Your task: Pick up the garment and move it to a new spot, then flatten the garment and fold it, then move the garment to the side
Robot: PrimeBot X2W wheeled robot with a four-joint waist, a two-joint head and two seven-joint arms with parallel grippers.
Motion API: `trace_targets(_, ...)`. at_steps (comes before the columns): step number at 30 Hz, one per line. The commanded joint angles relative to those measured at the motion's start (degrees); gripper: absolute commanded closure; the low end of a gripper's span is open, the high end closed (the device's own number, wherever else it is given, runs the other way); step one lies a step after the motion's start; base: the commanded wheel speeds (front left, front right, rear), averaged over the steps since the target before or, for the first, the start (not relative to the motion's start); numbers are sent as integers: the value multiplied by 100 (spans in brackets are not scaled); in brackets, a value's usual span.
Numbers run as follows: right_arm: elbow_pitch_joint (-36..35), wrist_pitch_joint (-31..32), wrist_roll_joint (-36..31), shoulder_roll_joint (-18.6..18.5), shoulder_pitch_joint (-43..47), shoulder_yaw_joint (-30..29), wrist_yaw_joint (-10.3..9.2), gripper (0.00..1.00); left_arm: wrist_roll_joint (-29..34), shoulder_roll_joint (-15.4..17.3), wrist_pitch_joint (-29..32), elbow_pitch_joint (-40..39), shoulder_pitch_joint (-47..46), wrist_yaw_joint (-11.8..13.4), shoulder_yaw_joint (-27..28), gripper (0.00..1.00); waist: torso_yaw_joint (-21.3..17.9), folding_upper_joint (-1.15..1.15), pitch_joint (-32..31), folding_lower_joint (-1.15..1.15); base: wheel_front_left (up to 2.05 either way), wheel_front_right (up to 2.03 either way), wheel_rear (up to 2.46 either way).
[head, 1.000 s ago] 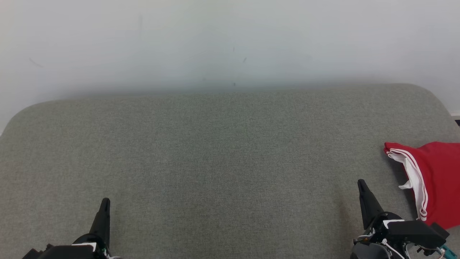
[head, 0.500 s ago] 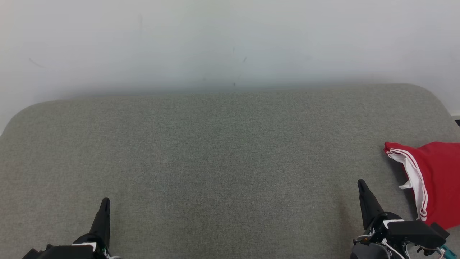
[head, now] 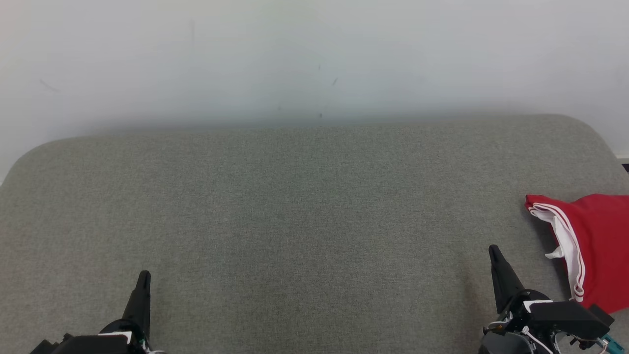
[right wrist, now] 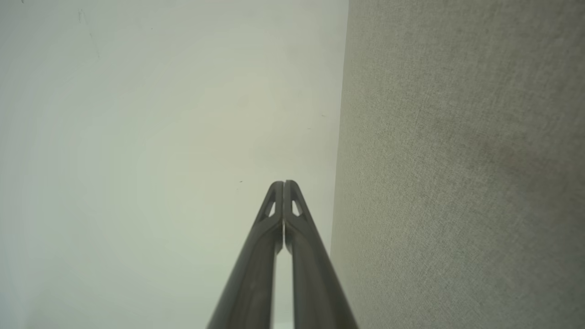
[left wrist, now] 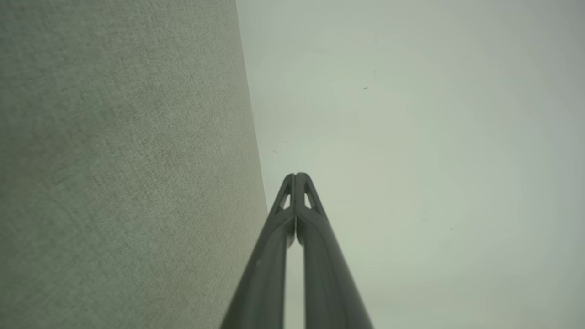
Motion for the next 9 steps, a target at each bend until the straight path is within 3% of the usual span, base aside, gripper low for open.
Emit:
trace_targets(1,-12,17,6,15,-22,-1,-12,100,-34,28,2,-18,-52,-21,19,100,0,0,0,0,0,0,0)
trace_targets(9,-12,17,6,15,-22,-1,-12,100,-34,28,2,-18,-52,-21,19,100,0,0,0,0,0,0,0)
